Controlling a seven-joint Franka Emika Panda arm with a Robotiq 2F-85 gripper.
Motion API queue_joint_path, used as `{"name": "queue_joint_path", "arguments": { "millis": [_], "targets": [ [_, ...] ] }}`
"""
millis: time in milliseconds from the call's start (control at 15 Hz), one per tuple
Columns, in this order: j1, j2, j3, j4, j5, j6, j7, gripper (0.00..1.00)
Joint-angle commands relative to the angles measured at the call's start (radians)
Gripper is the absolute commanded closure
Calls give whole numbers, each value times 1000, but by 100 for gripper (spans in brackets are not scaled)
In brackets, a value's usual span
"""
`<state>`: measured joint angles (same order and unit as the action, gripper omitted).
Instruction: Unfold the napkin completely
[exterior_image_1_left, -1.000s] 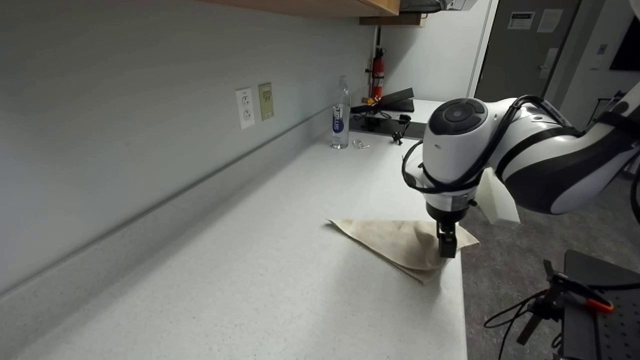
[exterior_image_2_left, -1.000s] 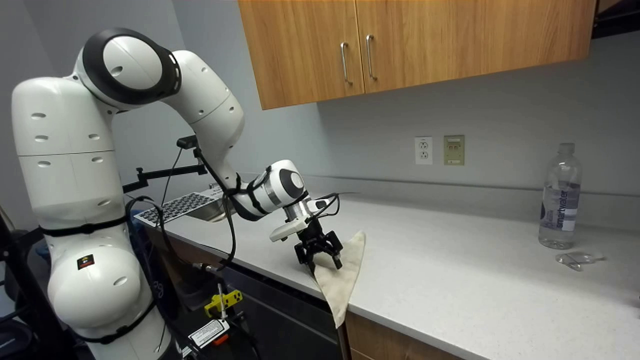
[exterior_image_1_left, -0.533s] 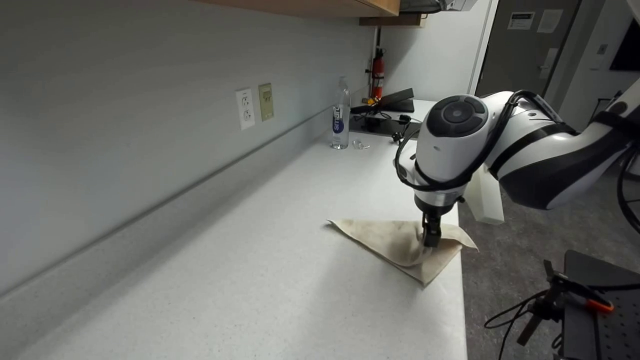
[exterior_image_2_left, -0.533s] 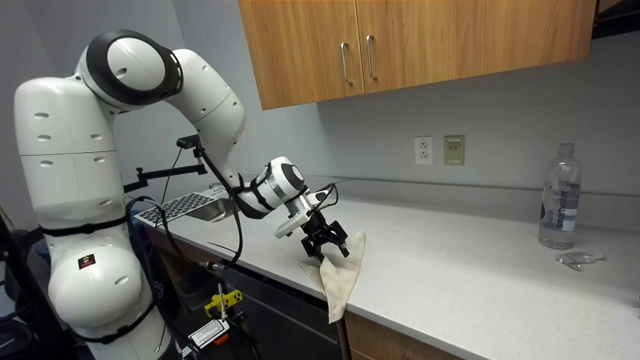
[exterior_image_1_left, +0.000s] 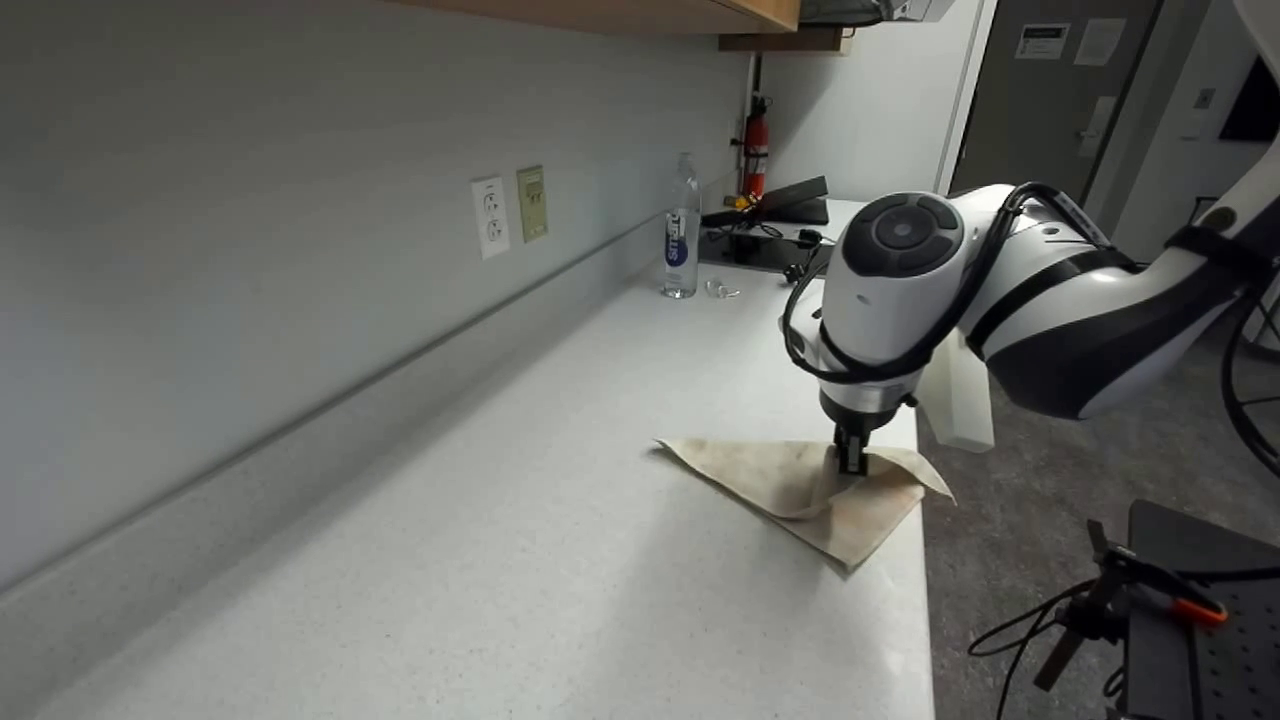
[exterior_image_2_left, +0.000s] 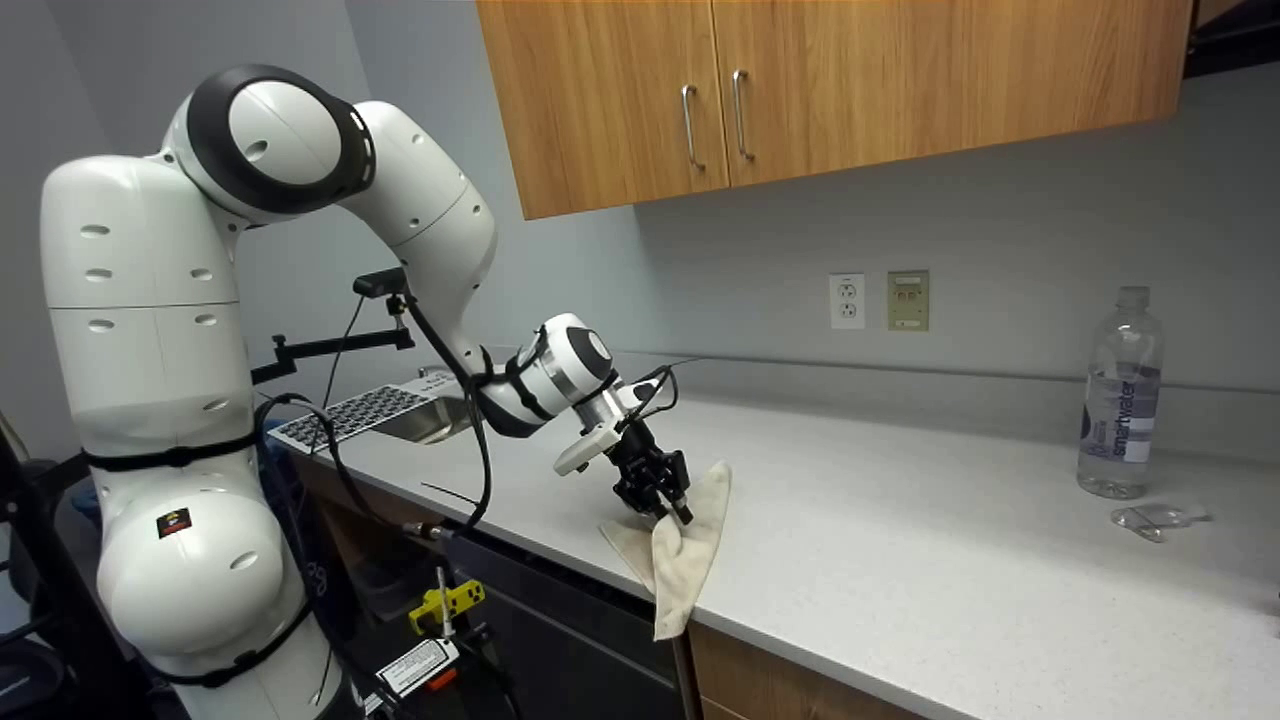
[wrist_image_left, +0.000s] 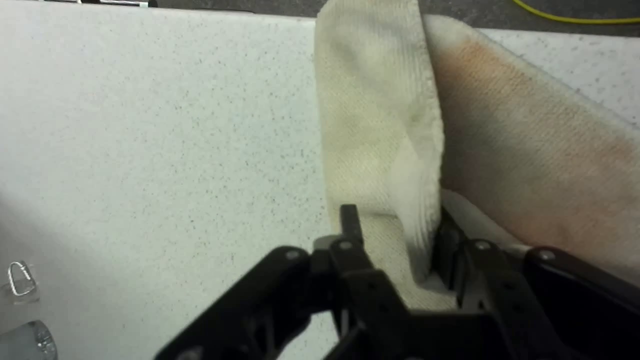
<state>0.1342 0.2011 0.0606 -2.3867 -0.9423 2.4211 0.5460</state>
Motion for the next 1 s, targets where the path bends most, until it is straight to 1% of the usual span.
{"name": "queue_joint_path", "arguments": {
  "millis": [0, 67, 133, 333, 600, 933],
  "targets": [
    [-8, -1, -2, 9, 53, 22, 1, 94],
    [-8, -5, -9, 11, 54, 19, 17, 98],
    [-9, -9, -16, 14, 53, 17, 34, 100],
    [-7, -10, -43, 34, -2, -20, 124, 99],
    [-13, 17, -81, 78, -90, -90, 280, 99],
    [-22, 77, -90, 144, -107, -185, 416, 99]
  ]
}}
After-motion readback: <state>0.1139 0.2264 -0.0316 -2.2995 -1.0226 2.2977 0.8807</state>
